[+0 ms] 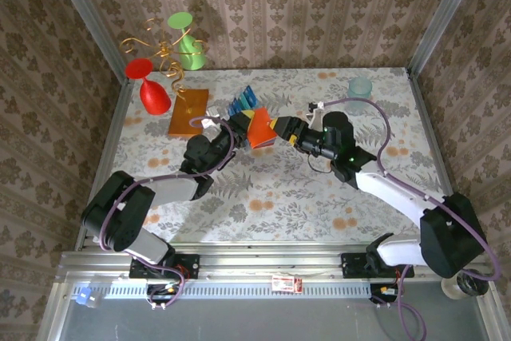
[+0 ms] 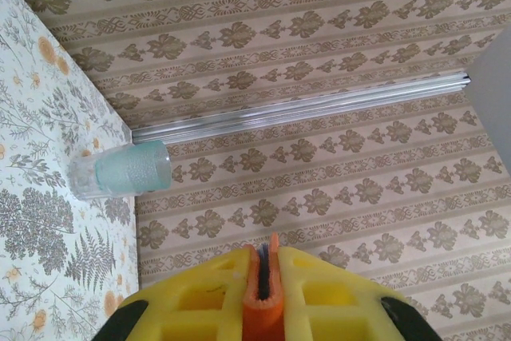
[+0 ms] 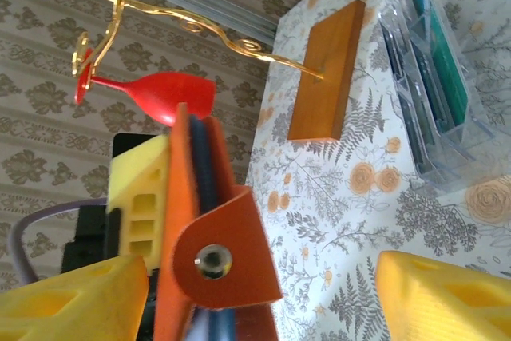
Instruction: Put the credit cards into the card holder
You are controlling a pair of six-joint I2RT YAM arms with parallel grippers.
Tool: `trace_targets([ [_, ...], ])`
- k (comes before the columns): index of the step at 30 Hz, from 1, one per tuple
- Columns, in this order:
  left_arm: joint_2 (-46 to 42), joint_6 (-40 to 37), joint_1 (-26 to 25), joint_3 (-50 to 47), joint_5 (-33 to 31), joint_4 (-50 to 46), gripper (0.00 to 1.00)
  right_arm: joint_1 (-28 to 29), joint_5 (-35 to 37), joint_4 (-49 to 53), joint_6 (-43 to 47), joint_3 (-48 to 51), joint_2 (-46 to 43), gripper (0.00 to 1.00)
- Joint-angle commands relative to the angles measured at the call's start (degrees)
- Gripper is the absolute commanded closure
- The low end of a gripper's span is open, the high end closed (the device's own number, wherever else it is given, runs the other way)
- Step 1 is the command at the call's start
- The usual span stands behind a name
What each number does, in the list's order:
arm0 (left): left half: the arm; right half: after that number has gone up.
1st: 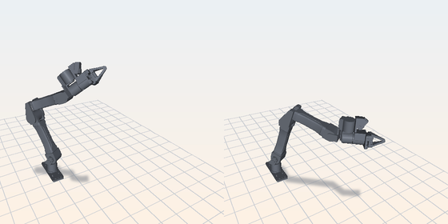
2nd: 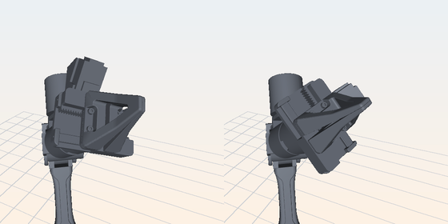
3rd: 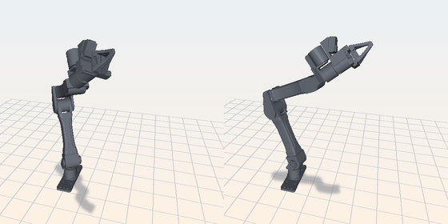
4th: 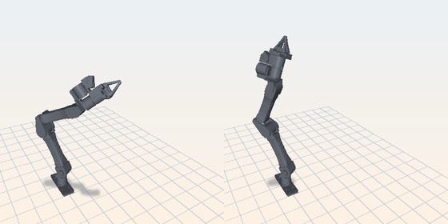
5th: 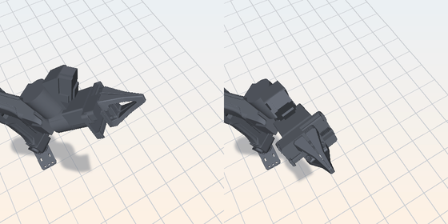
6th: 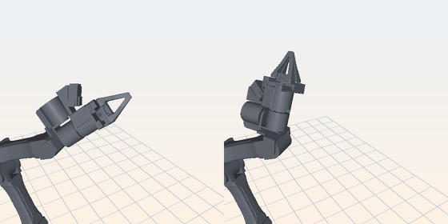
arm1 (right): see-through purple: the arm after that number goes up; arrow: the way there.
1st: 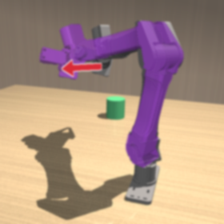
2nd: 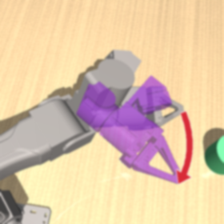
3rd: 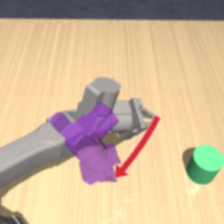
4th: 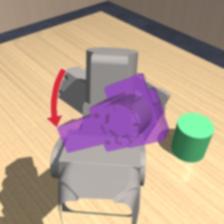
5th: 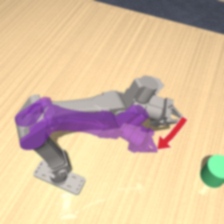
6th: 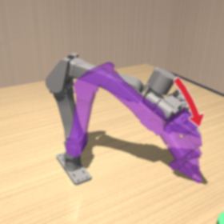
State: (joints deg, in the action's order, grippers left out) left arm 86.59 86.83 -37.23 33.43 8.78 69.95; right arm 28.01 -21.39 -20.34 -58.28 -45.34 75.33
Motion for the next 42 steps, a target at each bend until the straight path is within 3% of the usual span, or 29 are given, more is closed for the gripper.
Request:
trace_targets([
  [1, 0.39, 0.53, -0.56, 1.02, 0.71, 3.52, 1.0, 0.2, 1.17, -0.26, 0.8, -1.94, 1.61, 0.32],
  [7, 0.56, 0.53, -0.56, 1.18, 0.87, 3.44, 1.0, 0.09, 0.89, -3.47, -1.01, -1.65, 4.03, 0.49],
  [13, 0.62, 0.58, -0.56, 1.54, 0.74, 3.5, 1.0, -1.04, 1.59, -5.55, -2.5, 1.44, 3.6, 0.59],
  [35, 0.95, 0.81, -0.96, 2.99, 0.94, 3.83, 1.0, -2.51, -5.91, -17.87, -8.94, 3.31, 8.66, 0.69],
  [42, 1.19, 0.86, -1.06, 3.03, 0.91, 3.95, 1.0, -2.87, -9.87, -25.25, -13.67, 3.71, 10.23, 0.65],
])
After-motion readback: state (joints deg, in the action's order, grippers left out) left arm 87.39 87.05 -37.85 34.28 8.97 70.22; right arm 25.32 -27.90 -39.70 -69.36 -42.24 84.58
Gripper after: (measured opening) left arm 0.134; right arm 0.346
